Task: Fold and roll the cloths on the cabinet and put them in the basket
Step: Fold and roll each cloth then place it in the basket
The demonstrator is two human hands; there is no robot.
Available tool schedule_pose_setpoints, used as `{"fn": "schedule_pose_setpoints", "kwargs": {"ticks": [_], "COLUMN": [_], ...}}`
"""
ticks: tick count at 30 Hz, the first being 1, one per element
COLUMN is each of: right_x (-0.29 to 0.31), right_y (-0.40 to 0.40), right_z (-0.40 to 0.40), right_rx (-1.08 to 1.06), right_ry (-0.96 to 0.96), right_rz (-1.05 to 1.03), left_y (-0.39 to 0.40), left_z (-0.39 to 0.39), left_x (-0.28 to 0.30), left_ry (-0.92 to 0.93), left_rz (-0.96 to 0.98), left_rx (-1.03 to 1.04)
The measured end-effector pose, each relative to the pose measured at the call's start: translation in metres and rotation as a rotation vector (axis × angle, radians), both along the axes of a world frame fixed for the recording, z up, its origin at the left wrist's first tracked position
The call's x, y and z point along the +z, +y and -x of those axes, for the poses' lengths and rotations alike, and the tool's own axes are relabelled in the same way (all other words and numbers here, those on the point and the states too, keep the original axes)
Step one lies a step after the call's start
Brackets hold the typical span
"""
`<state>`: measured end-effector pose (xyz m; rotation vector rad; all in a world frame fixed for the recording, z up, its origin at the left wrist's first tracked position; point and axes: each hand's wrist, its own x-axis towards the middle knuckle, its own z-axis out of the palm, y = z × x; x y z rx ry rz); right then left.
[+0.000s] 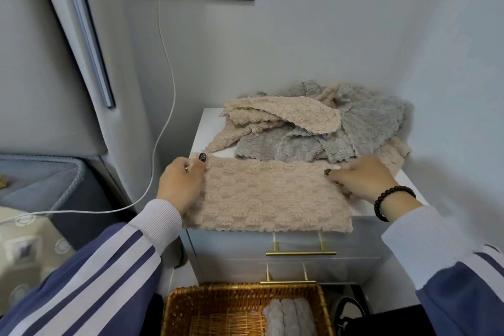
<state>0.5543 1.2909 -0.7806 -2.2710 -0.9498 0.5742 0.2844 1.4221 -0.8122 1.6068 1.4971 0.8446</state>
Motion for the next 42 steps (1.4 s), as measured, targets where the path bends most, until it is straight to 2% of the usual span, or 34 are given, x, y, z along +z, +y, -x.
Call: {"fn": "schedule_pose_setpoints", "kwargs": {"ticks": [3, 7, 11, 16, 17, 19, 21, 22, 23, 25, 28, 35, 39, 42], "right_x": [0.001, 0.0, -0.002, -0.012, -0.014, -0.016, -0.018, -0.02, -0.022, -0.028, -0.036, -0.039, -0.039, -0.037], "right_y": [-0.002, 0.0, 0.006, 0.006, 0.006, 0.007, 0.011, 0.014, 0.017, 0.02, 0.024, 0.016, 0.009, 0.01], "right_z": [0.004, 0.008, 0.005, 0.012, 0.016, 0.029, 0.048, 0.059, 0.07, 0.087, 0.094, 0.056, 0.031, 0.022], "right_rx": [0.058, 0.057, -0.042, -0.059, -0.046, 0.032, 0.209, 0.32, 0.431, 0.633, 0.764, 0.624, 0.483, 0.45], "right_ry": [0.053, -0.032, -0.137, -0.263, -0.348, -0.535, -0.612, -0.618, -0.63, -0.652, -0.643, -0.666, -0.544, -0.495], "right_rz": [0.049, -0.028, -0.125, -0.153, -0.164, -0.242, -0.345, -0.376, -0.386, -0.322, -0.077, 0.248, 0.251, 0.149], "left_y": [0.001, 0.0, -0.001, -0.006, -0.008, -0.011, -0.017, -0.02, -0.026, -0.035, -0.03, -0.016, -0.011, -0.017], "left_z": [-0.001, -0.002, -0.002, -0.002, -0.001, -0.001, -0.005, -0.008, -0.013, -0.02, -0.021, -0.006, 0.007, 0.008], "left_x": [0.0, 0.002, 0.002, 0.002, 0.002, 0.002, 0.0, -0.003, -0.006, -0.011, -0.022, -0.018, -0.017, -0.016], "left_ry": [0.054, 0.076, 0.098, 0.163, 0.181, 0.295, 0.377, 0.417, 0.473, 0.63, 0.833, 0.893, 0.898, 0.92], "left_rz": [-0.021, -0.04, -0.081, -0.147, -0.211, -0.483, -0.753, -0.826, -0.834, -0.682, -0.508, -0.397, -0.347, -0.452], "left_rx": [-0.019, -0.035, -0.022, 0.034, 0.033, -0.034, -0.2, -0.305, -0.416, -0.611, -0.674, -0.657, -0.626, -0.566]}}
